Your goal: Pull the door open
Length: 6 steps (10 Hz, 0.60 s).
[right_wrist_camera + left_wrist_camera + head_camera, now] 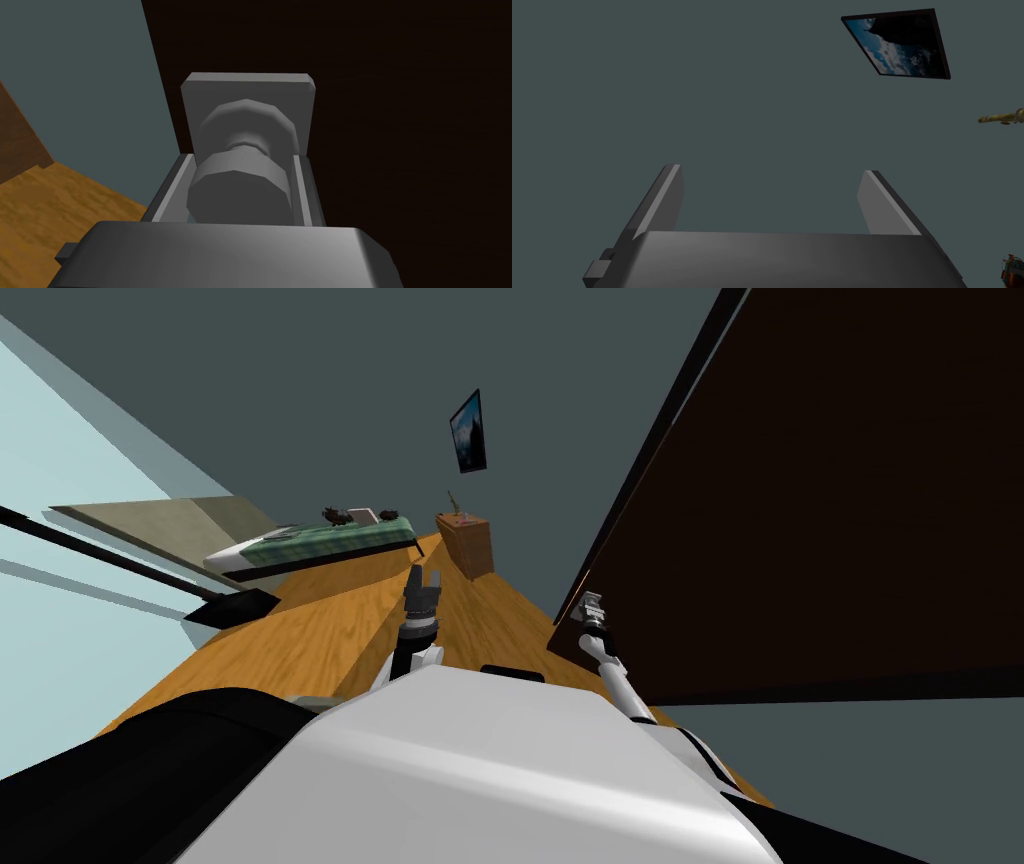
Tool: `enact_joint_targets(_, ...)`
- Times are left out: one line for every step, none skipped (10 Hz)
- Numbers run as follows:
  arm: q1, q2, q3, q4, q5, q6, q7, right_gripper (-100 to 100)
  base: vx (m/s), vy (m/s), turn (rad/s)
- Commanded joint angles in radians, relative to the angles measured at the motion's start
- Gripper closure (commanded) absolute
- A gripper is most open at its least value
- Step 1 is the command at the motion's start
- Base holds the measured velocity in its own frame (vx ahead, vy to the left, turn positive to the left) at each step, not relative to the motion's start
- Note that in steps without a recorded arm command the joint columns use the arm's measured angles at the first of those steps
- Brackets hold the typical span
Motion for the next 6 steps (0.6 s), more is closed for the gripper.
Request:
enact_joint_targets(0.000,0.000,0.000,0.000,0.000,0.000,0.000,100,-0.119,-0.026,0.040)
enact_joint_targets(0.014,-0.010,0.020,-0.014,0.000,0.003,-0.015,100,-0.162,-0.037,0.128)
enact_joint_targets(0.017,-0.013,0.024,-0.018,0.000,0.003,-0.018,100,-0.234,-0.065,0.126)
enact_joint_targets(0.027,-0.022,0.037,-0.031,-0.001,0.003,-0.028,100,-0.242,-0.060,0.132)
enact_joint_targets(0.033,-0.028,0.047,-0.040,-0.001,0.003,-0.035,100,-0.227,-0.054,0.128)
enact_joint_targets(0.044,-0.038,0.062,-0.054,-0.001,0.003,-0.046,100,-0.249,-0.070,0.148)
